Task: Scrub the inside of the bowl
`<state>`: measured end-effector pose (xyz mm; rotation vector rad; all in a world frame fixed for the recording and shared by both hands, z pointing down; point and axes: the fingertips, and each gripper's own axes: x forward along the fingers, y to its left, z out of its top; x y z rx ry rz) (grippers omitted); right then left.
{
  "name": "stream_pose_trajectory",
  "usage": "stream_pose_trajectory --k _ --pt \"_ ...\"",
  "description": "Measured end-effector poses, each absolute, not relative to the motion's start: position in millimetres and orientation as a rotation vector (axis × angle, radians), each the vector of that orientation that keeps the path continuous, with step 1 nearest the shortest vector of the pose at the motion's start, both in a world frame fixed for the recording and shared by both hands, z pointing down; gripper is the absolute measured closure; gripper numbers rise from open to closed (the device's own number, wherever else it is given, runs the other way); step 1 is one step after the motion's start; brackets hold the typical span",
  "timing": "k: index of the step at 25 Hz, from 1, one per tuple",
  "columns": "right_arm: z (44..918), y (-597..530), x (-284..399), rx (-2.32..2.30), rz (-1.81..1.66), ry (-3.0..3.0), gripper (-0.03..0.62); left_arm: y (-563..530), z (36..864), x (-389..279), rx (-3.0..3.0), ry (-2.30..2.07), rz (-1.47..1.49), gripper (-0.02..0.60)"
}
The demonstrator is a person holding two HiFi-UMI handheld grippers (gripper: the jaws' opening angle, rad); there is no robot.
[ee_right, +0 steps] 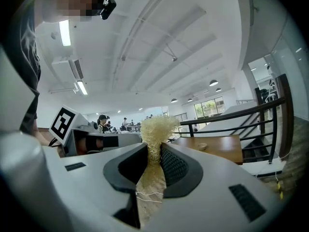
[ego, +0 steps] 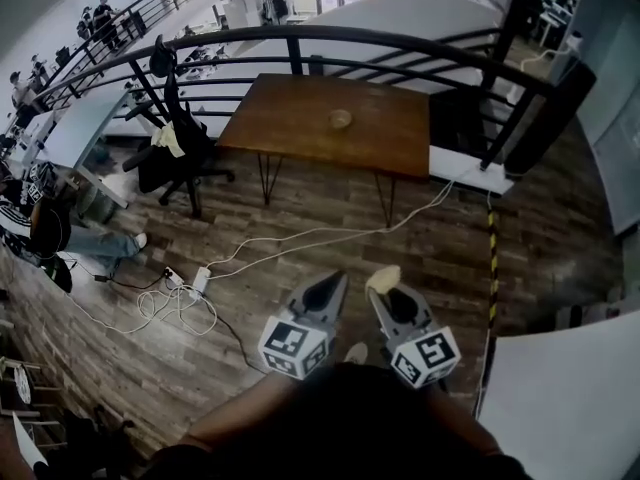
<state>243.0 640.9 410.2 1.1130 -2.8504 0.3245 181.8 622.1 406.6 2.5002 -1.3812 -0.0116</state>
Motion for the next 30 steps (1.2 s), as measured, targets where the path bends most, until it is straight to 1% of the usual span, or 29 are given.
stream_pose_trajectory --k 7,14,23,30 --pt "404.7 601.0 295.9 1.181 0.304 -2.861 0.513 586.8 409.3 242.2 2.542 -1.301 0.021 0.583" --pt "415.0 573.7 327.0 1.242 0.358 -2.834 0.513 555.8 413.2 264.9 2.544 -1.266 0.020 0.583" --pt "416.5 538.8 329.7 1.296 0.350 -2.790 0.513 515.3 411.1 268.0 2.580 -1.189 -0.039 0.583" --pt "423.0 487.1 297.5 1.297 0.364 -2.784 0.513 466.2 420.7 246.3 2.597 -1.151 -0.006 0.583"
